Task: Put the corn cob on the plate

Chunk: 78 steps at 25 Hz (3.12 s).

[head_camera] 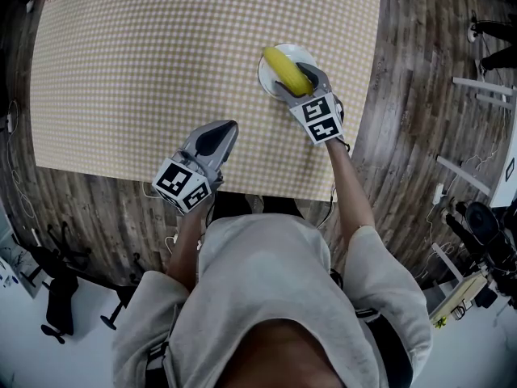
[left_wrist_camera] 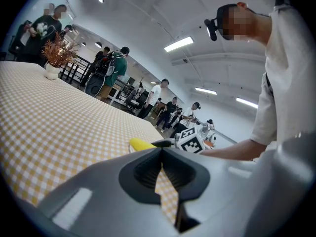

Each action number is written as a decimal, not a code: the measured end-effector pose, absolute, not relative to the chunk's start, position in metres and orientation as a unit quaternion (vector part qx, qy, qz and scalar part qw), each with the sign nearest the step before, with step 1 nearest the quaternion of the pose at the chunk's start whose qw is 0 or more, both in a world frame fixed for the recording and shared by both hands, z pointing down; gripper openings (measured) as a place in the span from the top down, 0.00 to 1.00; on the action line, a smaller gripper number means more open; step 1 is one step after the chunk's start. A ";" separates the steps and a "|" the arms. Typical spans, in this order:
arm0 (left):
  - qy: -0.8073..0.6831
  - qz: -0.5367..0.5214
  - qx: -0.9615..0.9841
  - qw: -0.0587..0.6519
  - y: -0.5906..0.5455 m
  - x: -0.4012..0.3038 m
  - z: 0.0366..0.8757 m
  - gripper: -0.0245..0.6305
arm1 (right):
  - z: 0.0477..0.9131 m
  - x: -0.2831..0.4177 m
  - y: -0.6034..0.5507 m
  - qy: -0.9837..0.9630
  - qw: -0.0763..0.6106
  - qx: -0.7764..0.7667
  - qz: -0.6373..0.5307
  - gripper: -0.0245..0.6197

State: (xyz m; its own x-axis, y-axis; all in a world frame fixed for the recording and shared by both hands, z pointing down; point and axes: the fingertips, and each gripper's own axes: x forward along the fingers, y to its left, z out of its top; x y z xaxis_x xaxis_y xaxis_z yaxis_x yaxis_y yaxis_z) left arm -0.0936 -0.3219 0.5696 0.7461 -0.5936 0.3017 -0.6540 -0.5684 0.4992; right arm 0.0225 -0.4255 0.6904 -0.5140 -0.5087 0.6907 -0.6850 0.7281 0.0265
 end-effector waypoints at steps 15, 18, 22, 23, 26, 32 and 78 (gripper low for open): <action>-0.352 0.042 0.889 0.290 -0.318 -0.091 0.557 0.95 | 0.672 0.030 -0.426 -0.862 0.339 0.359 0.117 0.53; -0.351 0.041 0.893 0.280 -0.318 -0.090 0.547 0.95 | 0.657 0.036 -0.428 -0.858 0.327 0.382 0.104 0.60; -0.349 0.040 0.899 0.263 -0.314 -0.084 0.532 0.95 | 0.638 0.046 -0.427 -0.854 0.308 0.408 0.099 0.74; -0.349 0.039 0.900 0.258 -0.313 -0.083 0.528 0.95 | 0.634 0.048 -0.425 -0.852 0.305 0.413 0.100 0.79; -0.348 0.036 0.905 0.242 -0.308 -0.079 0.511 0.95 | 0.621 0.053 -0.414 -0.848 0.290 0.428 0.115 0.89; -0.341 0.028 0.918 0.199 -0.291 -0.058 0.472 0.95 | 0.591 0.066 -0.377 -0.849 0.263 0.440 0.130 0.96; -0.272 -0.007 0.958 0.090 -0.073 -0.136 0.385 0.95 | 0.398 -0.041 -0.092 -0.858 0.040 0.508 0.061 0.97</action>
State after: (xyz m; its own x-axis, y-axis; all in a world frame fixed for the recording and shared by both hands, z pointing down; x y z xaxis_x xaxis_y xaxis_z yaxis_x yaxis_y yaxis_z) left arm -0.1355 -0.0727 0.3854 0.8522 -0.5221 0.0351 -0.5195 -0.8360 0.1769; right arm -0.0410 -0.0919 0.3976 -0.4808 -0.8670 0.1311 -0.8768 0.4768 -0.0631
